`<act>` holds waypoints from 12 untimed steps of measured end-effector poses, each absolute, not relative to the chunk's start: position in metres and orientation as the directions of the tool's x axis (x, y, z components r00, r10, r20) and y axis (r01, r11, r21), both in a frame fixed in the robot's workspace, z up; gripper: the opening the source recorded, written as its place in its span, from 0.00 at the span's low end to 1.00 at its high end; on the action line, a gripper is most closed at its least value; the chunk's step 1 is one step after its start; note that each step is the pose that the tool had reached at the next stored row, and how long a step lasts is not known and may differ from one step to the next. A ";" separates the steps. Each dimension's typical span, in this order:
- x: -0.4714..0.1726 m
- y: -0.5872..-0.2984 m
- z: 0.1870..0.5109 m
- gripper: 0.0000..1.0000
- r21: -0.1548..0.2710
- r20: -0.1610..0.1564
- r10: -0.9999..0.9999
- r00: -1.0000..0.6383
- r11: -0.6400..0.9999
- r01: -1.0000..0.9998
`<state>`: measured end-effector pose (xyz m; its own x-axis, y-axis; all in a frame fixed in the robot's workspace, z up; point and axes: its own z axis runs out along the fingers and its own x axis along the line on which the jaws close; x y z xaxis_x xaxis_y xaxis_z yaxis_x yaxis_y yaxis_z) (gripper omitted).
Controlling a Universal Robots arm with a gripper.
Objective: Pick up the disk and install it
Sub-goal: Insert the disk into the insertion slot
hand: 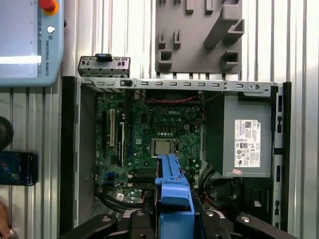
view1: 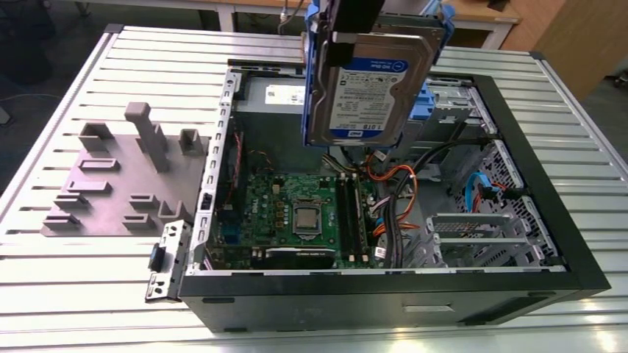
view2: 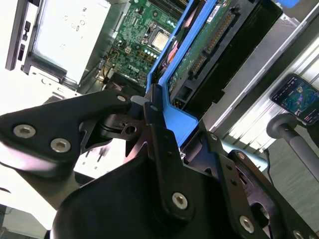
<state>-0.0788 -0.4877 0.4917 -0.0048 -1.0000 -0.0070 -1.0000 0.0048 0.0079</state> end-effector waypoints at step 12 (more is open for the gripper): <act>-0.074 -0.512 0.490 0.36 0.008 -0.008 -1.000 -0.005 0.005 -1.000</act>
<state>-0.0737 -0.5124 0.4902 -0.0048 -1.0000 -0.0082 -1.0000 0.0048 0.0079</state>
